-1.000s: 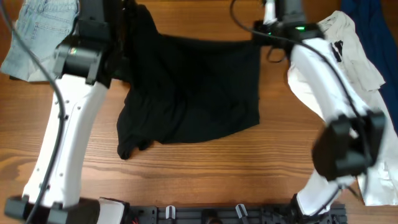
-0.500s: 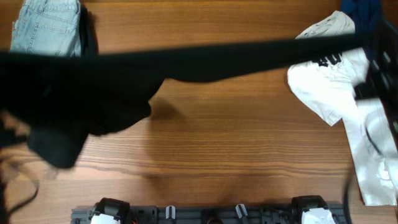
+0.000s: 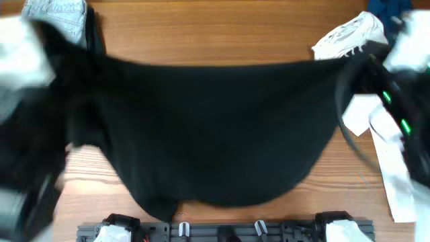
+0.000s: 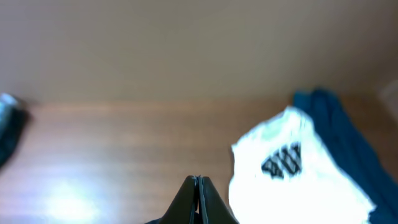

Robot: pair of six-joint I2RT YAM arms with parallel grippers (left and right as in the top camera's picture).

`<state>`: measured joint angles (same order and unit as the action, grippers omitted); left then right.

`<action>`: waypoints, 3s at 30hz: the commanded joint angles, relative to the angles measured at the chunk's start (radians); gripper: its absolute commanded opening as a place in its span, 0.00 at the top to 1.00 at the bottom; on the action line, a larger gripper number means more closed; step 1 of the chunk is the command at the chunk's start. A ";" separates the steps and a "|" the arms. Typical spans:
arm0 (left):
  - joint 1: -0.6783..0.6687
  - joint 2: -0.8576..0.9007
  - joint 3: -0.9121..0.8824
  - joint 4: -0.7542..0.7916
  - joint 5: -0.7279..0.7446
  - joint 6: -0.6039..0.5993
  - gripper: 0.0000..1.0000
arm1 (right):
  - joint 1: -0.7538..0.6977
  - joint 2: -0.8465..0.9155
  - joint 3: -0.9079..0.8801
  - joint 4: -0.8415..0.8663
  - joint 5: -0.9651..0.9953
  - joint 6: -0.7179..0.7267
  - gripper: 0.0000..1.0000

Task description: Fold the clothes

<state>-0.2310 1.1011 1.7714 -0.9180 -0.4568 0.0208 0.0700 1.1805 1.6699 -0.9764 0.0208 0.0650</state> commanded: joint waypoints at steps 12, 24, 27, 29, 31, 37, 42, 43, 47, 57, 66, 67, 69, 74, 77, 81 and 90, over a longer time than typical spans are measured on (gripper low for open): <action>0.095 0.932 -0.004 0.641 -0.011 -0.003 0.94 | -0.005 0.900 -0.027 0.712 -0.058 -0.002 0.96; 0.159 0.991 -0.004 0.690 0.213 -0.037 0.96 | -0.007 0.923 -0.006 0.698 -0.156 0.016 0.96; 0.169 1.007 -0.002 0.696 0.346 -0.040 0.86 | -0.007 0.923 -0.006 0.663 -0.156 0.016 0.96; 0.167 1.007 0.042 0.568 0.352 -0.072 0.81 | -0.007 0.923 -0.006 0.649 -0.156 0.015 0.96; 0.158 1.007 0.170 0.351 0.364 -0.086 0.74 | -0.007 0.923 -0.006 0.632 -0.156 0.016 0.96; 0.166 1.040 0.494 0.019 0.475 -0.108 0.25 | -0.006 0.923 -0.006 0.593 -0.156 0.016 0.96; 0.177 1.180 0.494 0.121 0.475 -0.107 0.09 | -0.006 0.923 -0.006 0.567 -0.156 0.015 0.96; 0.177 1.219 0.494 0.151 0.475 -0.106 0.07 | -0.006 0.923 -0.006 0.568 -0.156 0.014 0.96; 0.177 1.370 0.494 0.246 0.475 -0.107 0.02 | -0.006 0.923 -0.007 0.565 -0.156 0.013 0.96; 0.177 1.498 0.493 0.357 0.475 -0.107 0.48 | -0.006 0.924 -0.007 0.566 -0.155 0.013 0.96; 0.198 1.547 0.493 0.387 0.456 -0.104 0.52 | -0.006 0.924 -0.007 0.567 -0.155 0.013 0.96; 0.204 1.547 0.493 0.392 0.456 -0.104 0.53 | -0.006 0.924 -0.007 0.568 -0.153 0.013 0.96; 0.216 1.547 0.493 0.409 0.456 -0.106 0.55 | -0.006 0.924 -0.007 0.568 -0.151 0.013 0.95; 0.228 1.533 0.494 0.434 0.456 -0.108 0.91 | -0.006 0.924 -0.007 0.572 -0.148 0.013 0.96; 0.226 1.450 0.494 0.407 0.456 -0.108 0.94 | -0.006 0.924 -0.007 0.573 -0.148 0.014 0.96; 0.212 1.326 0.494 0.234 0.457 -0.108 0.96 | -0.006 0.924 -0.007 0.567 -0.154 0.014 0.96; 0.194 1.139 0.494 -0.117 0.456 -0.108 0.96 | -0.006 0.880 -0.006 0.449 -0.264 0.013 0.96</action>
<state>-0.0395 2.3089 2.2585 -0.9401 0.0055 -0.0879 0.0700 2.1040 1.6447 -0.4786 -0.1761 0.0669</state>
